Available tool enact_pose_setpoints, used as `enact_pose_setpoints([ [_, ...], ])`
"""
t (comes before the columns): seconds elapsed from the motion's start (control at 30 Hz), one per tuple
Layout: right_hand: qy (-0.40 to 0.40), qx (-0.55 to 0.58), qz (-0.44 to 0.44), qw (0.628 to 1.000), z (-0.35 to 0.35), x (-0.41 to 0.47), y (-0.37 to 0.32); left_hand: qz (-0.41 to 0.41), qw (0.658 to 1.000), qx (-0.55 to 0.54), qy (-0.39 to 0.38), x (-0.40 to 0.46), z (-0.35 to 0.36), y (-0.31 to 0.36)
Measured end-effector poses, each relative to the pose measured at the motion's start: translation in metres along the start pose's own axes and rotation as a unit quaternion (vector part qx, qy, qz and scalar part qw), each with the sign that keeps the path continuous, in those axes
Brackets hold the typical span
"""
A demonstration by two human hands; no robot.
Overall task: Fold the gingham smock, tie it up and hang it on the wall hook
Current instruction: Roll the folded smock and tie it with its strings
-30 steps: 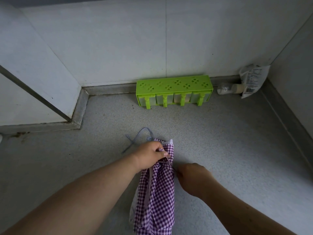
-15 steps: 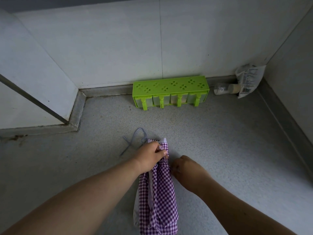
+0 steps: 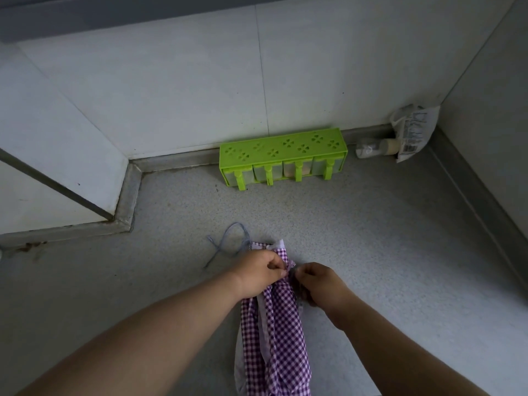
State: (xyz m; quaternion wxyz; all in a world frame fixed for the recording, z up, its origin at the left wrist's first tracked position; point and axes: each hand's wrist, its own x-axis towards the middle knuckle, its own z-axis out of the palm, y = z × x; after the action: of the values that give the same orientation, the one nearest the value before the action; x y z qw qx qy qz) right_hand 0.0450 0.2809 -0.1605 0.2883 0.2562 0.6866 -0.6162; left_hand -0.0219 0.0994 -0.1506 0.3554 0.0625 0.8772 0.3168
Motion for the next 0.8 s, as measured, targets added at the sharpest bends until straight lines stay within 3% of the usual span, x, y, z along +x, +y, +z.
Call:
enact_pose_setpoints([
  [0.27,0.135,0.102,0.002,0.986,0.028,0.001,0.002,0.018,1.000,-0.012,0.004,0.012,0.011,-0.007],
  [0.53,0.111,0.038,-0.097,0.988,0.036,-0.016,0.015,0.007,0.999,-0.043,0.024,0.016,0.013,-0.005],
  [0.7,0.171,0.013,-0.073,0.983,0.035,-0.004,0.021,0.004,0.999,-0.042,0.022,0.018,0.014,-0.007],
  [0.8,0.180,-0.090,-0.071,0.977,0.029,-0.002,0.024,0.009,1.000,-0.020,0.019,0.019,0.014,-0.006],
])
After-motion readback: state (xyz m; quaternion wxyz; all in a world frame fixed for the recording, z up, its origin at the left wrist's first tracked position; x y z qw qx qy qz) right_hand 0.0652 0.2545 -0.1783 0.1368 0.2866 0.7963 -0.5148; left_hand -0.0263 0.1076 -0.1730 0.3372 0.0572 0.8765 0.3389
